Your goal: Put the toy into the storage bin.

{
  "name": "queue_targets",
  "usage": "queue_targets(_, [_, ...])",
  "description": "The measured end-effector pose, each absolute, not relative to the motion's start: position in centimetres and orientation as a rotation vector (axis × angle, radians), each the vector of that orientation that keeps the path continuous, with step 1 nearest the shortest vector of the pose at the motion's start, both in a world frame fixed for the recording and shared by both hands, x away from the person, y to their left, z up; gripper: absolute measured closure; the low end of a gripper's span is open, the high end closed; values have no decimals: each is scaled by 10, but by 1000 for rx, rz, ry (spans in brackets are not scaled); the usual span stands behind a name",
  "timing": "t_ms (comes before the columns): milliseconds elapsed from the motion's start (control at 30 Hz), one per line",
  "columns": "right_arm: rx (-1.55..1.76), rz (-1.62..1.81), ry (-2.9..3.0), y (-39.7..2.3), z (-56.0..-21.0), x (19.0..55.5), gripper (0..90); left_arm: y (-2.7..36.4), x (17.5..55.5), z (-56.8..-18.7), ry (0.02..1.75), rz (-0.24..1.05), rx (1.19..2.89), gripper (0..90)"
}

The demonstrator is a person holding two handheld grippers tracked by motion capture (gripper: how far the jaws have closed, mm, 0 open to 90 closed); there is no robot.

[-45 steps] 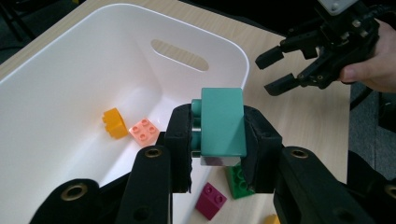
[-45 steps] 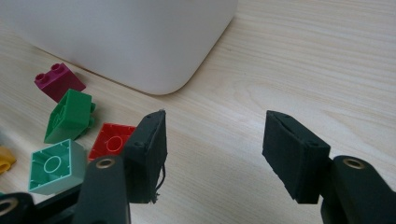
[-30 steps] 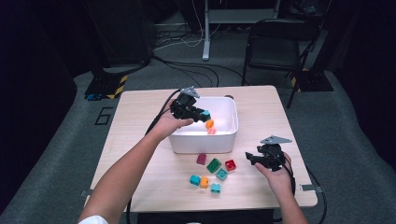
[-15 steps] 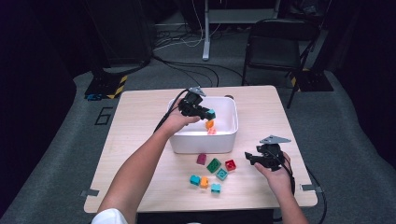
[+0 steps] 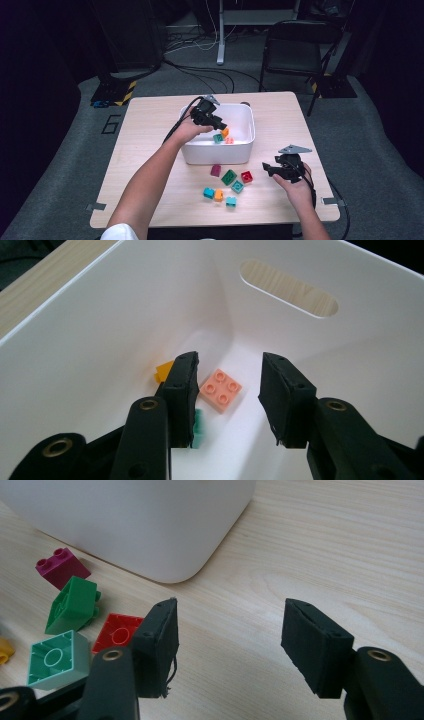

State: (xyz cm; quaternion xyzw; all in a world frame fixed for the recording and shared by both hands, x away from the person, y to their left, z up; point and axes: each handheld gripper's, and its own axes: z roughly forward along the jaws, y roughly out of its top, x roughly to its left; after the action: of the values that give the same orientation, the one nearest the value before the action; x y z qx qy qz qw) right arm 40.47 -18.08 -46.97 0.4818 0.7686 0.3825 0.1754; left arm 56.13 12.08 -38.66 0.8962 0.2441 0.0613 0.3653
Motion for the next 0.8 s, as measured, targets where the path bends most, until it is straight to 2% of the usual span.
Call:
queue_targets(233, [1368,1084,2179,-181,-470,405,389,127,539,-363,568,206,2281,571])
queue_targets(800, [1365,1078,2183,-178,-470,404,390,146,476,-328,479,195,2248,563])
